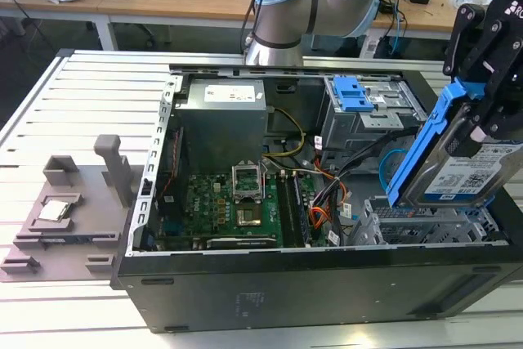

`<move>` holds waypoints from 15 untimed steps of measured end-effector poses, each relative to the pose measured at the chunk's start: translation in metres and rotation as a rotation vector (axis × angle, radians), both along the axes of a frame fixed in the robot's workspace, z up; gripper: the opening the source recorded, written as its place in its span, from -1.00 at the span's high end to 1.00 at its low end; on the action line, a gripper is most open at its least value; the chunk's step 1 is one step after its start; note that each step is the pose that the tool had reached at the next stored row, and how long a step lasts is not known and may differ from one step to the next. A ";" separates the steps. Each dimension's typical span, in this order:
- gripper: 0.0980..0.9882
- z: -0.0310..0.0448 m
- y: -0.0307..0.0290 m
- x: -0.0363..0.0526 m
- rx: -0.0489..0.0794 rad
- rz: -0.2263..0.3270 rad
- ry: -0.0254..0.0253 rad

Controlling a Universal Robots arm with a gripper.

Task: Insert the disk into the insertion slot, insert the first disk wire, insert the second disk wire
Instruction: 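Insert the disk into the insertion slot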

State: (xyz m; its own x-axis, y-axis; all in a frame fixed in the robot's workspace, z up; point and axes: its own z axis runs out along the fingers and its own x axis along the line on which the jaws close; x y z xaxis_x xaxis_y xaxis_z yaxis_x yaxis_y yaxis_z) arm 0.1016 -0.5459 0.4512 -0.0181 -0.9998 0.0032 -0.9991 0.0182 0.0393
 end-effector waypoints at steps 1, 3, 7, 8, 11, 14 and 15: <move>0.40 -0.0005 0.0000 0.0000 0.000 0.000 0.0000; 0.40 -0.0026 0.0000 0.0000 0.000 0.000 0.0000; 0.40 -0.0066 0.0000 0.0000 0.000 0.000 0.0000; 0.40 -0.0076 0.0000 0.0000 0.000 0.000 0.0000; 0.40 -0.0101 0.0001 0.0000 0.000 0.000 0.0000; 0.40 -0.0126 0.0003 0.0000 0.000 0.000 0.0000; 0.40 -0.0132 0.0004 0.0000 0.000 0.000 0.0000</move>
State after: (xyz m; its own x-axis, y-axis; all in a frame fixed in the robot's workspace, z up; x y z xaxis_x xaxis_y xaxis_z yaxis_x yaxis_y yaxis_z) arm 0.1016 -0.5455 0.4380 -0.0181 -0.9998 0.0033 -0.9991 0.0182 0.0393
